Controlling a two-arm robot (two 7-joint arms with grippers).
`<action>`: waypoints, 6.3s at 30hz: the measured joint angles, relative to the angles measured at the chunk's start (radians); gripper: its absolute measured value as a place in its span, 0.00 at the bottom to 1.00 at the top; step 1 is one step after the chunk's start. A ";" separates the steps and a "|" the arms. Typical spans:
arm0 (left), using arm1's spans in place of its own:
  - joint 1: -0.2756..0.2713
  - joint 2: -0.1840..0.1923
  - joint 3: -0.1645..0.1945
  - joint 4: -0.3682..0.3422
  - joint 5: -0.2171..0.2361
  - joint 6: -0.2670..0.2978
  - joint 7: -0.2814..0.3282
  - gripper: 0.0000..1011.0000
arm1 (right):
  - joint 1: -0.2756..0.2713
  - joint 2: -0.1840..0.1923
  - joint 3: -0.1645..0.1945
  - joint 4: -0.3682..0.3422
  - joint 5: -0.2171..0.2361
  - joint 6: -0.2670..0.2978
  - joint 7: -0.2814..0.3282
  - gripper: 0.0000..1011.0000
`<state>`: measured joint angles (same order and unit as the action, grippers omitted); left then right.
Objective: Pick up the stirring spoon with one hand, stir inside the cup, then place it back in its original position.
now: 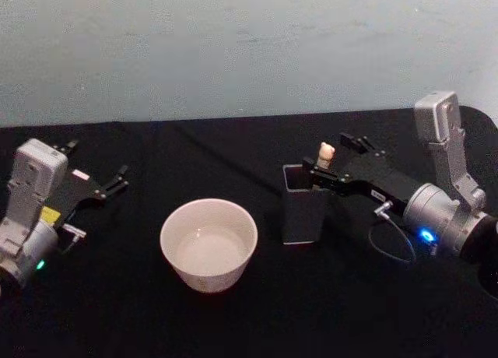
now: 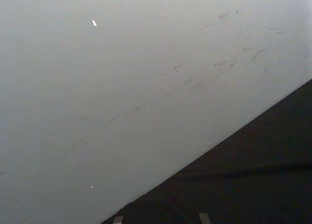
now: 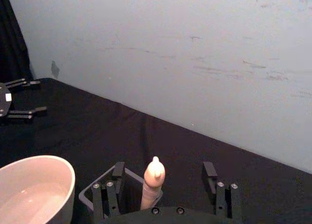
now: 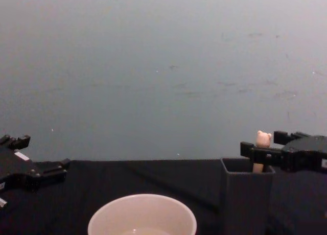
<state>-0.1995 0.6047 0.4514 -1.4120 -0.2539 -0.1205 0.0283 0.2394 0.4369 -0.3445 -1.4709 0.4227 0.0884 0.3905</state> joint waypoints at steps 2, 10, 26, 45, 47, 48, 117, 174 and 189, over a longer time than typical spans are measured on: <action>0.000 0.000 0.000 0.000 0.000 0.000 0.000 0.99 | 0.002 -0.002 0.001 0.001 0.000 0.005 0.002 0.99; 0.000 0.000 0.000 0.000 0.000 0.000 0.000 0.99 | 0.007 -0.008 0.007 0.002 0.007 0.028 0.002 0.99; 0.000 0.000 0.000 0.000 0.000 0.000 0.000 0.99 | 0.006 -0.007 0.007 0.001 0.008 0.025 0.002 0.99; 0.000 0.000 0.000 0.000 0.000 0.000 0.000 0.99 | 0.005 -0.006 0.007 0.000 0.008 0.023 0.001 0.68; 0.000 0.000 0.000 0.000 0.000 0.000 0.000 0.99 | 0.005 -0.006 0.007 0.000 0.008 0.023 0.001 0.60; 0.000 0.000 0.000 0.000 0.000 0.000 0.000 0.99 | 0.005 -0.006 0.007 0.000 0.008 0.023 0.001 0.58; 0.000 0.000 0.000 0.000 0.000 0.000 0.000 0.99 | 0.010 0.054 0.071 -0.222 0.294 0.150 -0.034 0.21; 0.000 0.000 0.000 0.000 0.000 0.000 0.000 0.99 | 0.079 0.018 -0.214 -0.120 0.157 0.043 0.047 0.21; 0.000 0.000 0.000 0.000 0.000 0.000 0.000 0.99 | 0.067 0.005 -0.236 -0.098 0.083 0.028 0.091 0.21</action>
<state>-0.1996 0.6047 0.4514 -1.4120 -0.2539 -0.1205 0.0283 0.3060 0.4419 -0.5810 -1.5689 0.5060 0.1161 0.4810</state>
